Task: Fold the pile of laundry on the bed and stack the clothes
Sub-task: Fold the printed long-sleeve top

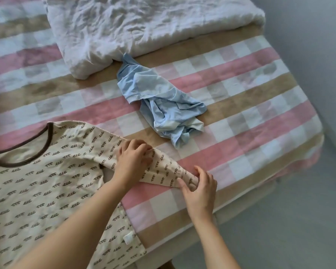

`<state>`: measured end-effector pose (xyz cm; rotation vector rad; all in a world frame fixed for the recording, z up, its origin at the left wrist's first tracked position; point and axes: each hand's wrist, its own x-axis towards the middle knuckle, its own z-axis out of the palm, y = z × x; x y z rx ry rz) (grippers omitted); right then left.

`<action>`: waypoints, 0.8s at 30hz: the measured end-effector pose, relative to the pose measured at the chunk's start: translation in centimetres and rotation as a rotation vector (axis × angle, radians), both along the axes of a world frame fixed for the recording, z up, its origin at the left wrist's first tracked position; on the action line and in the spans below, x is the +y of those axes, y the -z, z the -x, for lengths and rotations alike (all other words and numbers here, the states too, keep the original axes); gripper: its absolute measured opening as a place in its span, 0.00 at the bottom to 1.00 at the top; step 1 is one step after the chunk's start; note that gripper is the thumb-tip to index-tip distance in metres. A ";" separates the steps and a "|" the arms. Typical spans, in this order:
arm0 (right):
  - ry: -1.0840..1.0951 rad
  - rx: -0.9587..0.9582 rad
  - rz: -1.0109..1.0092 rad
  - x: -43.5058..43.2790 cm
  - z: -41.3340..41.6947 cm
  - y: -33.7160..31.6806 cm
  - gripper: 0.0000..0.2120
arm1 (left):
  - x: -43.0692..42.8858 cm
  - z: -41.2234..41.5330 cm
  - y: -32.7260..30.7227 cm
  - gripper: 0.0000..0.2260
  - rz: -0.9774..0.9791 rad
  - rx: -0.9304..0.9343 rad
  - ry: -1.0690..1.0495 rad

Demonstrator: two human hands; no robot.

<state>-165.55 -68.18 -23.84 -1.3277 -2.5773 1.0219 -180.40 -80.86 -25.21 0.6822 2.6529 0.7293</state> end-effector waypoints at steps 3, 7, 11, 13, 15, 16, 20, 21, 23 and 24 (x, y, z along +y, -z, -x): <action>0.192 -0.119 0.021 -0.1 -0.2 -0.2 0.29 | 0.6 -0.3 -0.3 0.11 -0.008 0.038 0.054; 0.173 -0.354 0.092 0.3 1.1 -0.1 0.20 | 1.7 0.1 -0.5 0.06 0.040 -0.003 0.113; 0.355 0.119 0.349 0.3 1.9 -0.8 0.05 | 2.0 0.5 -0.9 0.04 -0.076 0.011 0.027; 0.395 0.162 0.306 0.6 1.6 -0.7 0.05 | 1.9 0.6 -0.8 0.03 -0.104 0.025 0.005; 0.404 0.108 0.285 0.8 1.5 -0.2 0.07 | 1.9 0.6 -0.6 0.04 -0.070 0.022 0.035; 0.400 0.080 0.281 0.9 1.7 0.0 0.08 | 1.8 0.7 -0.4 0.05 -0.043 0.026 0.057; 0.336 0.073 0.284 1.8 2.7 0.3 0.06 | 0.2 3.0 0.1 0.07 0.130 0.044 0.096; 0.322 0.130 0.278 1.9 2.9 0.0 0.07 | -0.4 3.7 0.1 0.08 0.172 0.048 0.095; 0.288 0.272 0.193 1.9 3.0 -0.7 0.07 | -1.1 4.7 -0.2 0.09 0.164 0.073 0.090; 0.271 0.325 0.140 1.9 3.1 -1.0 0.06 | -1.1 4.9 -0.4 0.10 0.122 0.094 0.080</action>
